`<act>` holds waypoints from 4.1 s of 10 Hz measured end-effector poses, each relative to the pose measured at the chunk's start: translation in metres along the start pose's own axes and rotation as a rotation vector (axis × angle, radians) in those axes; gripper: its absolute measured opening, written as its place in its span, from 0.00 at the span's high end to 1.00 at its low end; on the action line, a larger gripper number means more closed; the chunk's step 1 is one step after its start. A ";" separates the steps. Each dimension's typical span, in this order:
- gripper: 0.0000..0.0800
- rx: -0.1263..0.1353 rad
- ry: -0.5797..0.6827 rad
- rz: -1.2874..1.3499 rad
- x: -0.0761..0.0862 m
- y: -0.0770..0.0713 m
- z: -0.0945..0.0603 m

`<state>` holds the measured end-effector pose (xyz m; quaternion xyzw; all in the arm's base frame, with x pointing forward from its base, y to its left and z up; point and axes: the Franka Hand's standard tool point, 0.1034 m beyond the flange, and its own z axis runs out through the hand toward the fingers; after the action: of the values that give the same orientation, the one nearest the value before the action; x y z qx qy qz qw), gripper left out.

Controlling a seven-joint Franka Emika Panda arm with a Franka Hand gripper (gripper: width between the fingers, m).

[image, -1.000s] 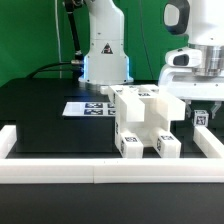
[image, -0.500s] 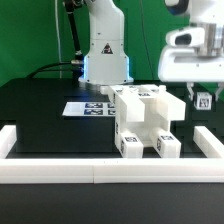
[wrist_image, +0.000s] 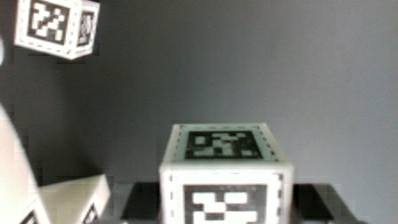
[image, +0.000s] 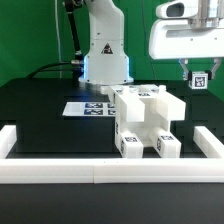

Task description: Assemble chair

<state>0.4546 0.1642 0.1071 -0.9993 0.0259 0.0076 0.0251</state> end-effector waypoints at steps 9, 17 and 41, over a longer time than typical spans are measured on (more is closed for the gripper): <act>0.64 -0.015 0.019 -0.168 0.049 0.038 -0.032; 0.64 -0.039 0.027 -0.340 0.068 0.080 -0.039; 0.64 -0.051 0.035 -0.355 0.072 0.085 -0.027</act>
Offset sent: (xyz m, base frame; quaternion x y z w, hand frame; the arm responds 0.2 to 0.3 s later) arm 0.0191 -0.0307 0.0189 0.0002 -0.0161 -0.0808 0.9966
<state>0.5227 0.0746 0.1287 -0.9885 -0.1508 -0.0139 0.0001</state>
